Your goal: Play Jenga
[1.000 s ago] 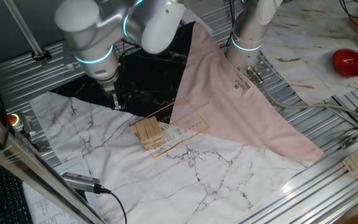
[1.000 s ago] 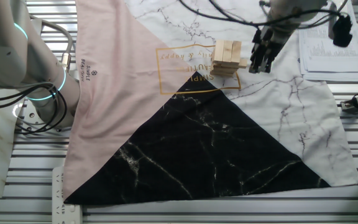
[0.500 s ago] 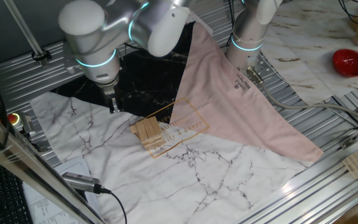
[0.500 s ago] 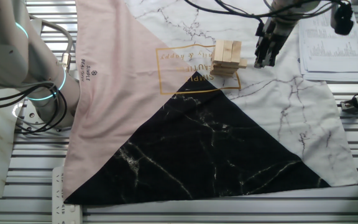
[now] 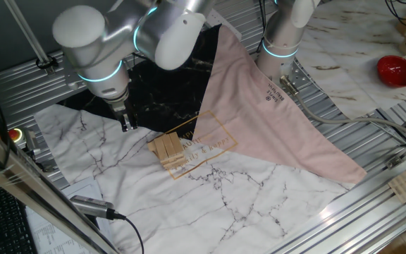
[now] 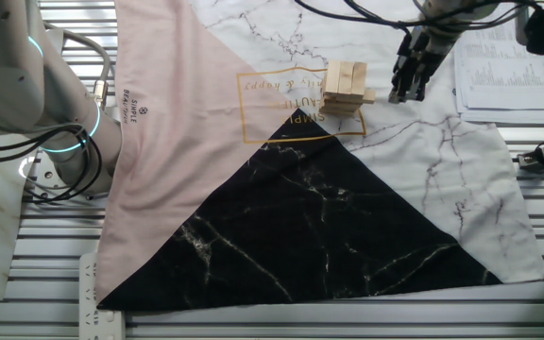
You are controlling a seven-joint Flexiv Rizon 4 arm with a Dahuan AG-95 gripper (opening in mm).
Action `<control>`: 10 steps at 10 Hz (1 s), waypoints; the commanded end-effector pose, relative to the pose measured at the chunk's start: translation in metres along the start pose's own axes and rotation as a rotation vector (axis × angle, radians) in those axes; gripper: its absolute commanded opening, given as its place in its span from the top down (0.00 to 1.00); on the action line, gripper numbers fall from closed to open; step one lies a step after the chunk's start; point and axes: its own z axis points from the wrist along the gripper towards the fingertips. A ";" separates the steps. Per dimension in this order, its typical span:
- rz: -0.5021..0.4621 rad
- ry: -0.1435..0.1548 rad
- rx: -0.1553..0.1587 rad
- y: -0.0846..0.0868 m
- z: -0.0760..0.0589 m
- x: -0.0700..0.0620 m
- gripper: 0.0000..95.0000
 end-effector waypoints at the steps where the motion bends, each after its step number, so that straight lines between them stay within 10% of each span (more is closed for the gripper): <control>1: 0.006 0.026 -0.003 0.001 0.000 -0.001 1.00; 4: 0.031 0.030 -0.018 0.001 0.000 -0.001 1.00; 6: 0.003 0.021 -0.117 0.001 0.000 -0.001 1.00; 10: -0.165 0.027 -0.060 0.001 0.000 -0.001 1.00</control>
